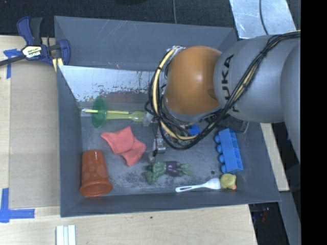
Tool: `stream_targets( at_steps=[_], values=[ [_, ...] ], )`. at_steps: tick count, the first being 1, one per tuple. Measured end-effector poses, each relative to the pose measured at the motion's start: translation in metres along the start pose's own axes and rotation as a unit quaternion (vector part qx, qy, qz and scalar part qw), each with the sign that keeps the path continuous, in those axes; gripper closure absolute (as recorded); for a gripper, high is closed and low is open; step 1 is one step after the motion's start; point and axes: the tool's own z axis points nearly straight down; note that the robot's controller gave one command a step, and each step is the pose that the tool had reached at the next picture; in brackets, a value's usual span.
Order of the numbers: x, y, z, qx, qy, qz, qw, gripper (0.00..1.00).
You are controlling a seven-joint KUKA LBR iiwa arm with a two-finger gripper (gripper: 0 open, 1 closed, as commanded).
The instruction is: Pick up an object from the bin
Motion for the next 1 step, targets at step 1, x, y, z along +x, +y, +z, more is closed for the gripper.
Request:
stream_targets(
  at_steps=[1],
  values=[
    [-0.023, 0.0123, 0.0769, 0.0, -0.0029, -0.017, 0.9998, 0.0]
  ],
)
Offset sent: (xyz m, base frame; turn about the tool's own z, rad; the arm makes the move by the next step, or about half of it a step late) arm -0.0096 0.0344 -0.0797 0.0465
